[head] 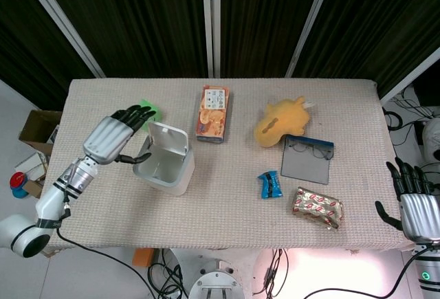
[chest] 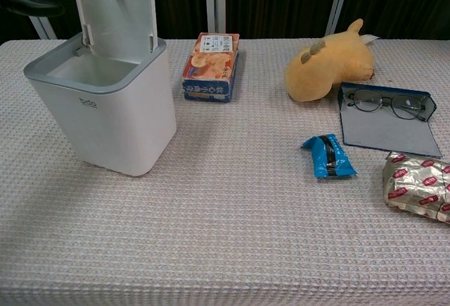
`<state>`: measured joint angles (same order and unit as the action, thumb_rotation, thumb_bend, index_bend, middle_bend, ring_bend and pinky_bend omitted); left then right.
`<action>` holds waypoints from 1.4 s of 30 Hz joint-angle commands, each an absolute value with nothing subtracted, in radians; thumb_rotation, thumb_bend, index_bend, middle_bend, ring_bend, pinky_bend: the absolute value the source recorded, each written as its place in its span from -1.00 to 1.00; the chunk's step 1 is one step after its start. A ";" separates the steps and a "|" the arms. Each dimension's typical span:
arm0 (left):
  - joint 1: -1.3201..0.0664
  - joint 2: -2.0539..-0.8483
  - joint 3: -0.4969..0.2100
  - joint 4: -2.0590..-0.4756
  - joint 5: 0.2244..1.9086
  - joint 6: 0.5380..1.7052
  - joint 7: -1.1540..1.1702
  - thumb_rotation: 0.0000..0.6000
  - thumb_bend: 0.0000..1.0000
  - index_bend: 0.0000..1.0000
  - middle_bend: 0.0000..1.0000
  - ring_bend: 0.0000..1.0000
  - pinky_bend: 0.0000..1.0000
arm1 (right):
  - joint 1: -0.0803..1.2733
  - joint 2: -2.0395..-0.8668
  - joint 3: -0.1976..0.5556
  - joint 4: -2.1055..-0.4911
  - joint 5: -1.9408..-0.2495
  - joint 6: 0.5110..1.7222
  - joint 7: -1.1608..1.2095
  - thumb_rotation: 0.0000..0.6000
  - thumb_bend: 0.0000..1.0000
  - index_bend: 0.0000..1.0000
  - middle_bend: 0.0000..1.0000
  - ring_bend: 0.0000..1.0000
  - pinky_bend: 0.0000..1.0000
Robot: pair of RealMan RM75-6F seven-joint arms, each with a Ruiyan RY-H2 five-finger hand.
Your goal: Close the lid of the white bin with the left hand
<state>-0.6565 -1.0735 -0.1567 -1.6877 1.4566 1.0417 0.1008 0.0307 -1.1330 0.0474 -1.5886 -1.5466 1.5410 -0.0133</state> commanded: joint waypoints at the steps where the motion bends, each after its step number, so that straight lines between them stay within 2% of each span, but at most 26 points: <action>1: -0.655 -1.067 -0.153 -1.706 1.472 1.054 0.115 -0.08 -0.51 -0.85 -0.80 -0.83 -0.47 | 0.031 -1.133 0.047 -1.588 -1.548 1.541 -0.013 1.00 -0.50 -1.00 -1.00 -1.00 -1.00; 13: -0.688 -1.081 -0.155 -1.757 1.481 1.033 0.186 -0.17 -0.40 -0.85 -0.72 -0.85 -0.47 | 0.029 -1.140 0.042 -1.580 -1.551 1.541 -0.007 1.00 -0.50 -1.00 -1.00 -1.00 -1.00; 18: -0.685 -1.077 -0.150 -1.780 1.481 1.043 0.222 -0.20 -0.34 -0.83 -0.55 -0.85 -0.47 | 0.027 -1.135 0.046 -1.579 -1.551 1.548 0.001 1.00 -0.50 -1.00 -1.00 -1.00 -1.00; 25: -0.637 -1.032 -0.112 -1.832 1.536 1.102 0.232 -0.40 -0.36 -0.80 -0.35 -0.85 -0.47 | 0.030 -1.138 0.044 -1.574 -1.552 1.539 0.002 1.00 -0.50 -1.00 -1.00 -1.00 -1.00; 34: -0.581 -1.023 -0.037 -1.846 1.633 1.144 0.226 -0.41 -0.37 -0.80 -0.32 -0.85 -0.47 | 0.037 -1.149 0.039 -1.575 -1.553 1.523 -0.015 1.00 -0.50 -1.00 -1.00 -1.00 -1.00; 42: -0.558 -1.059 -0.003 -1.827 1.697 1.171 0.190 -0.42 -0.37 -0.80 -0.33 -0.85 -0.47 | 0.032 -1.143 0.036 -1.585 -1.556 1.530 -0.021 1.00 -0.50 -1.00 -1.00 -1.00 -1.00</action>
